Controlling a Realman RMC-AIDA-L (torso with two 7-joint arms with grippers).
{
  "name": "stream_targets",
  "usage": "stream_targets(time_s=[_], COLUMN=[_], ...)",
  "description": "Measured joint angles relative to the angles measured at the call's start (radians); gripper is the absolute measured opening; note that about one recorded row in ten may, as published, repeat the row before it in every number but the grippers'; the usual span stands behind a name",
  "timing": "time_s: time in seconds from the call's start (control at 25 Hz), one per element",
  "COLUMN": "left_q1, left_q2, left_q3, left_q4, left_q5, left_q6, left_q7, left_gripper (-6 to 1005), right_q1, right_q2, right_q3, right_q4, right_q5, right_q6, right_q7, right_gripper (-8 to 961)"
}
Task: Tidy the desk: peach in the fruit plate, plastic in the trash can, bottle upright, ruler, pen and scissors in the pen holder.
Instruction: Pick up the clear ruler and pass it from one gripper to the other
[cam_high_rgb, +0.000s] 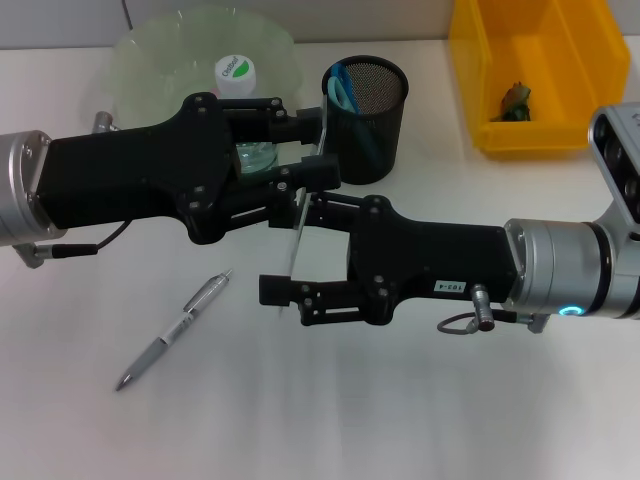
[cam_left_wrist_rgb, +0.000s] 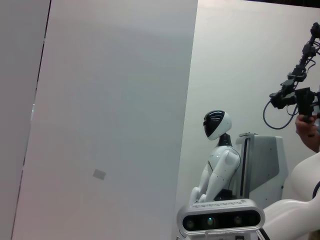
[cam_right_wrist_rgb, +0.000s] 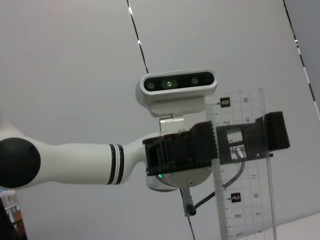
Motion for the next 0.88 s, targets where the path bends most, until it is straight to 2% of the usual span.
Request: stream_targets(time_s=[0.16,0.36,0.8,0.88], left_q1=[0.0,0.0,0.0,0.0], left_q2=[0.001,0.002,0.002,0.002], left_q3=[0.0,0.0,0.0,0.0], left_q4=[0.0,0.0,0.0,0.001], left_q5=[-0.001,-0.003,-0.003,-0.002], left_q6=[0.0,-0.001,-0.002,-0.003], left_q7=[0.0,0.0,0.0,0.0], left_gripper=[492,497,506,508], right_q1=[-0.004,-0.007,-0.006,-0.006], right_q2=[0.0,0.0,0.0,0.0], right_q3=[-0.001,0.003,0.009,0.009], right_q4=[0.001,0.001,0.0,0.001], right_q5=[0.0,0.0,0.001,0.001], right_q6=[0.0,0.0,0.0,0.0], right_q7=[0.0,-0.004,-0.009,-0.009], right_gripper=[819,684,450,433])
